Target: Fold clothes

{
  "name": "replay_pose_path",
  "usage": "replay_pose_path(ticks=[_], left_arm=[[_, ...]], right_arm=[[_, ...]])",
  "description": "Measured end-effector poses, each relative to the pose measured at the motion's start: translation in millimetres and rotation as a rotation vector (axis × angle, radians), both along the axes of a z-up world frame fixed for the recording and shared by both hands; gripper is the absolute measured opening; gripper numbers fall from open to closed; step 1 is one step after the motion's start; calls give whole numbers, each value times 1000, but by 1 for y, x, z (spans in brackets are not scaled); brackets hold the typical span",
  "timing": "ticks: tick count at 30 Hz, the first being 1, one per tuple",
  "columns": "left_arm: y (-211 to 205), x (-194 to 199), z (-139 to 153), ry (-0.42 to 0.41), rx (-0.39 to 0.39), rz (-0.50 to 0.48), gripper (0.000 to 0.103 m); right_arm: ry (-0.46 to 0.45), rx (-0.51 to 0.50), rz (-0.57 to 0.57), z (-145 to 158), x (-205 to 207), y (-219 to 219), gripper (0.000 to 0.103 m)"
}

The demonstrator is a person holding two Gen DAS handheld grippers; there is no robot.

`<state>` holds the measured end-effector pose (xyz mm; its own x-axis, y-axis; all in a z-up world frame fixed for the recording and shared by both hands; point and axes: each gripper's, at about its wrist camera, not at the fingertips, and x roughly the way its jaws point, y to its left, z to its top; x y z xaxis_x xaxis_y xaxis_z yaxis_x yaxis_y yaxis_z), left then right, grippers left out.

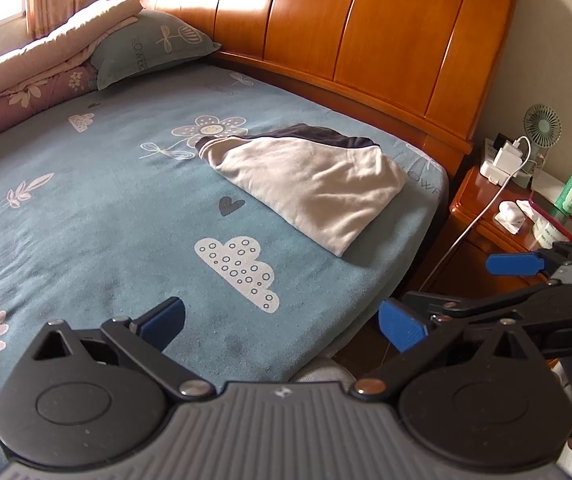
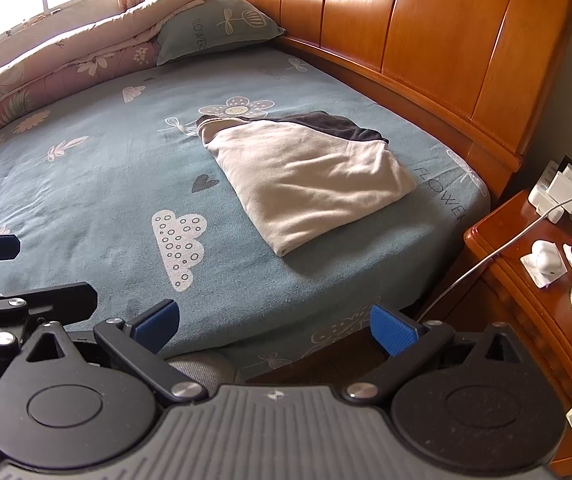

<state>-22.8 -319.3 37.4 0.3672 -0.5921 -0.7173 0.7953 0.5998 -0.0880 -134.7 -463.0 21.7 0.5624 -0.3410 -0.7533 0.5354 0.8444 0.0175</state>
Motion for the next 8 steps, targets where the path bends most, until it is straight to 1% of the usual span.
replay_pose_path(ticks=[8], left_arm=[[0,0,0,2,6,1,102]], right_arm=[[3,4,2,-1,1,-2,103]])
